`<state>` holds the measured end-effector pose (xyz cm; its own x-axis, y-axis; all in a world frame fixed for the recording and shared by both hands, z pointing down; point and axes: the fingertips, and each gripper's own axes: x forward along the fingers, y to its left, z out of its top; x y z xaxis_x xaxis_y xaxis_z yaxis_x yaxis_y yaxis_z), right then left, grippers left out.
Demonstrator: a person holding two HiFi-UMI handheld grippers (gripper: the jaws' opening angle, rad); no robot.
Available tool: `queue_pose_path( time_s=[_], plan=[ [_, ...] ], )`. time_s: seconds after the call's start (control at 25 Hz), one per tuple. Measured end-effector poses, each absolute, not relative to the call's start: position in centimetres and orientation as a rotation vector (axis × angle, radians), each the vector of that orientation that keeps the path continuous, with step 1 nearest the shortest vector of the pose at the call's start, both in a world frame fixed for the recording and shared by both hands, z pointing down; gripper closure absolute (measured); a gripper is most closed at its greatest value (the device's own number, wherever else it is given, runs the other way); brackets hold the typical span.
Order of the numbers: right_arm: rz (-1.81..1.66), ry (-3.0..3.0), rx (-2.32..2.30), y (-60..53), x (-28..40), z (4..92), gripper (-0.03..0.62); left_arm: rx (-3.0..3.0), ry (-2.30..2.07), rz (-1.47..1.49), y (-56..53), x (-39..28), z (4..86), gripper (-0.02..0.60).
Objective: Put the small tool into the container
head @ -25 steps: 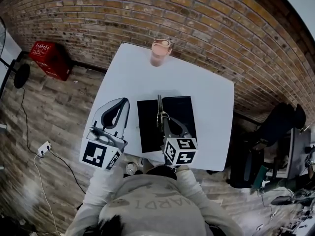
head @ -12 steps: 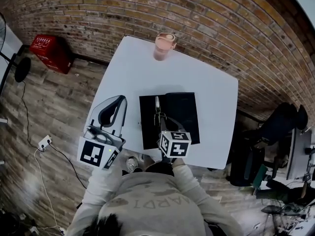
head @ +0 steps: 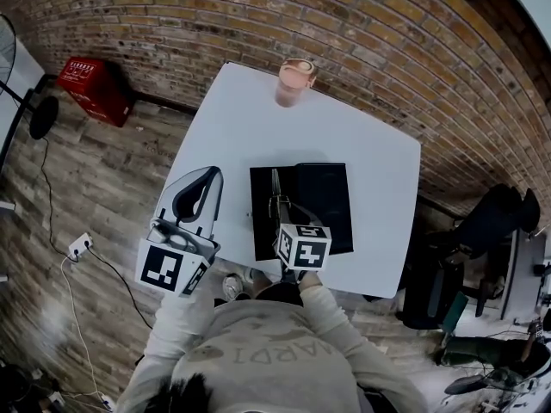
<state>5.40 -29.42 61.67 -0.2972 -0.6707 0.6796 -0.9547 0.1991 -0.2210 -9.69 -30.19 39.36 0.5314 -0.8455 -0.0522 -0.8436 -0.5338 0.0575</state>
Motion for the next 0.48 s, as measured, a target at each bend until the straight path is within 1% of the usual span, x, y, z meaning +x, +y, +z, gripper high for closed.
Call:
queue_pose_path(
  time_s=[0.2,0.48],
  plan=[
    [0.896,-1.990,1.542,-29.7,5.9,62.1,0.583,2.717,-1.520,-0.112,-29.9,-10.1,39.4,0.577],
    [0.827,-1.904,1.528,-30.2,6.1,62.8,0.583,2.715,-1.532,-0.115,-29.4,-10.4,39.2,0.577]
  ],
)
